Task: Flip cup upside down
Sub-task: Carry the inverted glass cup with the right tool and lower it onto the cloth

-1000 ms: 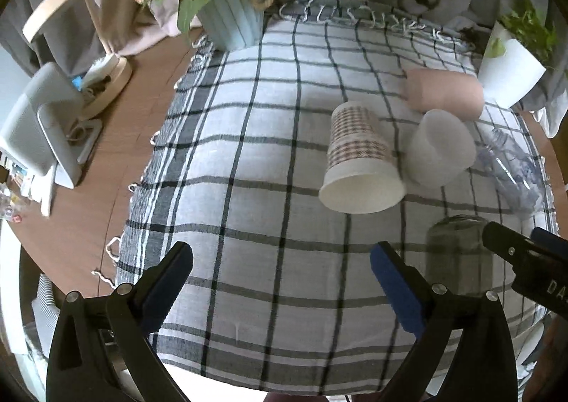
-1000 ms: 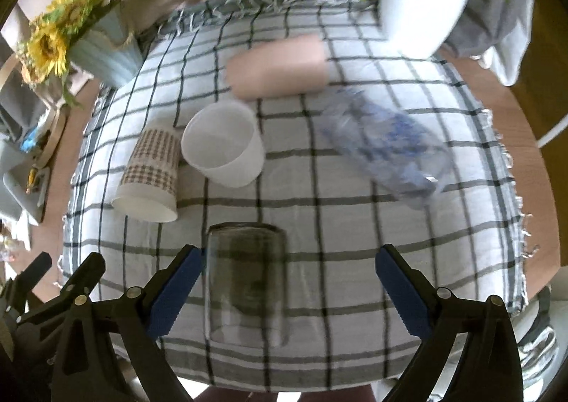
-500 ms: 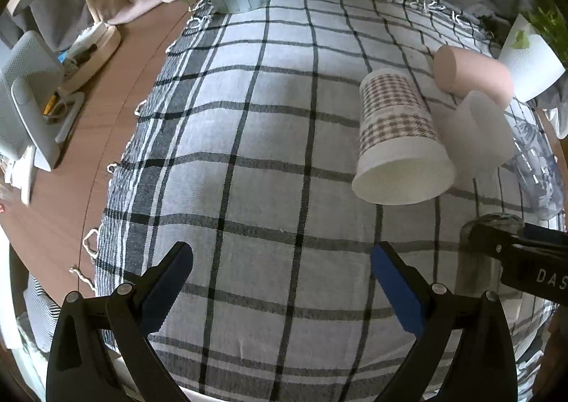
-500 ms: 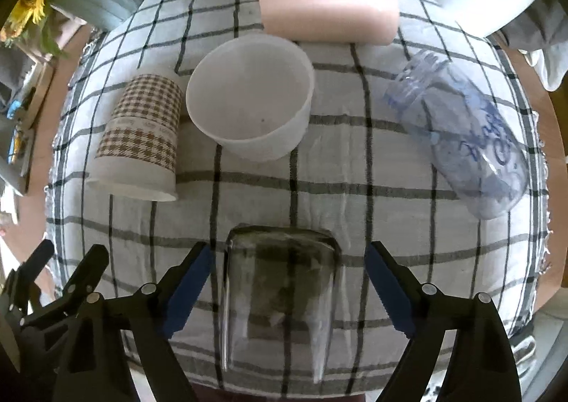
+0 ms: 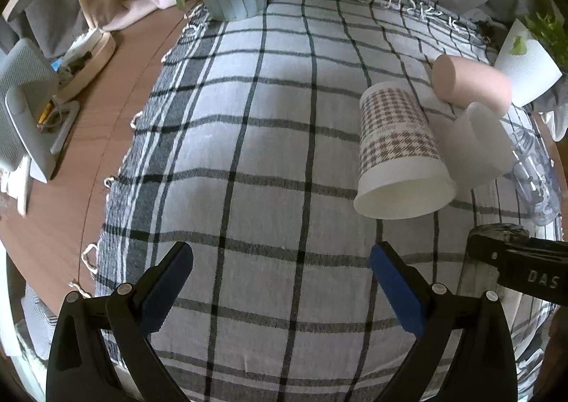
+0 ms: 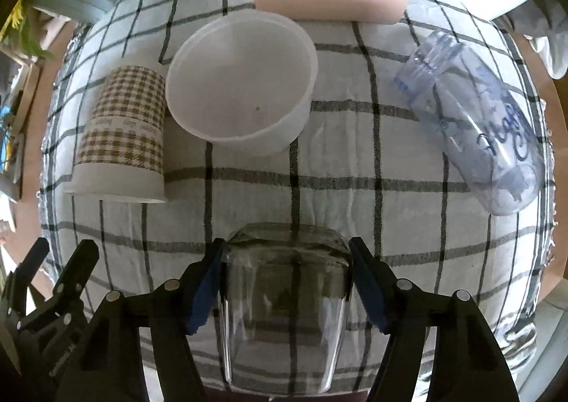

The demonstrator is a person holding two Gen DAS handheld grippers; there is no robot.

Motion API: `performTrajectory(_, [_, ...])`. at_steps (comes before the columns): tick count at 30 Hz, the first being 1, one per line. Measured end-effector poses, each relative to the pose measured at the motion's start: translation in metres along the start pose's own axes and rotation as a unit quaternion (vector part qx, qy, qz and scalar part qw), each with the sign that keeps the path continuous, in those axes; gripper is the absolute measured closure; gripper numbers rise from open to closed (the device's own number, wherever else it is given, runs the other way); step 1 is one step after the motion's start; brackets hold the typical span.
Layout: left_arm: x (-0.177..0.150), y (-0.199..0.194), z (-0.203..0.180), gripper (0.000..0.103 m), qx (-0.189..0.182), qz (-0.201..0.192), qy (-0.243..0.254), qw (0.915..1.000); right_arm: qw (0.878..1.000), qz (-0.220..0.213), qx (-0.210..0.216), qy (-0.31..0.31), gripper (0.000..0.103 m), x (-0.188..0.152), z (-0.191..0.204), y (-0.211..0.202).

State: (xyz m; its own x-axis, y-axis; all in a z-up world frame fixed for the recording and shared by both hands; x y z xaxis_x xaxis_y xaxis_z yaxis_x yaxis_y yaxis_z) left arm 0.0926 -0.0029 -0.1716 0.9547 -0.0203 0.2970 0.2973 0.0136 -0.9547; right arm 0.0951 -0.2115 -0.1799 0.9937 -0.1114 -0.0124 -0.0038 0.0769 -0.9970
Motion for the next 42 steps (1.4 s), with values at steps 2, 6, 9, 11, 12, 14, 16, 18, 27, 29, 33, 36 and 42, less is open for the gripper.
performTrajectory(2, [0.002, -0.003, -0.001, 0.001, -0.003, -0.005, 0.002, 1.0, 1.0, -0.014, 0.004, 0.0, 0.035, 0.003, 0.002, -0.009])
performTrajectory(6, [0.006, -0.011, -0.005, 0.001, -0.008, -0.016, 0.011, 0.9998, 0.998, -0.056, -0.002, -0.005, 0.035, 0.001, 0.002, -0.033])
performTrajectory(9, [0.007, -0.017, -0.008, 0.001, -0.005, -0.026, 0.02, 0.9994, 0.997, -0.079, -0.006, -0.012, 0.036, -0.002, 0.002, -0.044])
performTrajectory(11, [0.005, -0.021, -0.01, 0.001, -0.001, -0.033, 0.026, 0.9991, 0.995, -0.095, -0.01, -0.013, 0.036, -0.005, 0.003, -0.051])
performTrajectory(12, [0.005, -0.023, -0.011, 0.001, 0.0, -0.035, 0.031, 0.9989, 0.995, -0.103, -0.012, -0.014, 0.036, -0.006, 0.001, -0.054])
performTrajectory(14, [0.003, -0.024, -0.011, 0.001, 0.002, -0.036, 0.035, 0.9987, 0.993, -0.118, -0.019, -0.014, 0.036, -0.013, 0.004, -0.06])
performTrajectory(16, [-0.001, -0.026, -0.011, 0.001, 0.004, -0.037, 0.038, 0.9986, 0.992, -0.123, -0.017, -0.014, 0.036, -0.016, 0.005, -0.056])
performTrajectory(18, [-0.005, -0.027, -0.011, 0.001, 0.006, -0.037, 0.04, 0.9985, 0.992, -0.124, -0.014, -0.01, 0.036, -0.017, 0.001, -0.051])
performTrajectory(27, [-0.016, -0.03, -0.009, 0.001, 0.004, -0.03, 0.035, 0.9989, 0.99, -0.137, -0.019, -0.011, 0.036, -0.029, 0.002, -0.05])
performTrajectory(29, [-0.017, -0.031, -0.008, 0.001, 0.004, -0.029, 0.033, 0.999, 0.99, -0.138, -0.02, -0.011, 0.036, -0.03, 0.002, -0.051])
performTrajectory(33, [-0.018, -0.033, -0.008, 0.001, 0.008, -0.032, 0.033, 0.9989, 0.99, -0.142, -0.021, -0.01, 0.036, -0.03, 0.003, -0.051])
performTrajectory(36, [-0.018, -0.035, -0.006, 0.001, 0.012, -0.032, 0.029, 0.999, 0.989, -0.144, -0.021, -0.01, 0.036, -0.029, 0.003, -0.051])
performTrajectory(42, [-0.017, -0.041, -0.003, 0.001, 0.019, -0.036, 0.023, 0.9989, 0.99, -0.142, -0.019, -0.006, 0.036, -0.029, 0.002, -0.051])
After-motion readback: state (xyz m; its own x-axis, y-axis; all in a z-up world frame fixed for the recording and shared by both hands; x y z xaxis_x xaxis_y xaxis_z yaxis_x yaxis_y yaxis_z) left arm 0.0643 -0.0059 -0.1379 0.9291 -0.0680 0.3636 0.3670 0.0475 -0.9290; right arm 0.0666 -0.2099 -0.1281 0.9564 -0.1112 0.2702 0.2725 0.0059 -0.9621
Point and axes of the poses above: each gripper's, at about its wrist camera, not at the fingertips, and y roughly the way its jaws point, z to its left, x to its top, the point moved 3 cm from there along y, roughly the way its jaws point, and after that the axes turned 1 degree about z, right-handed, at the moved point
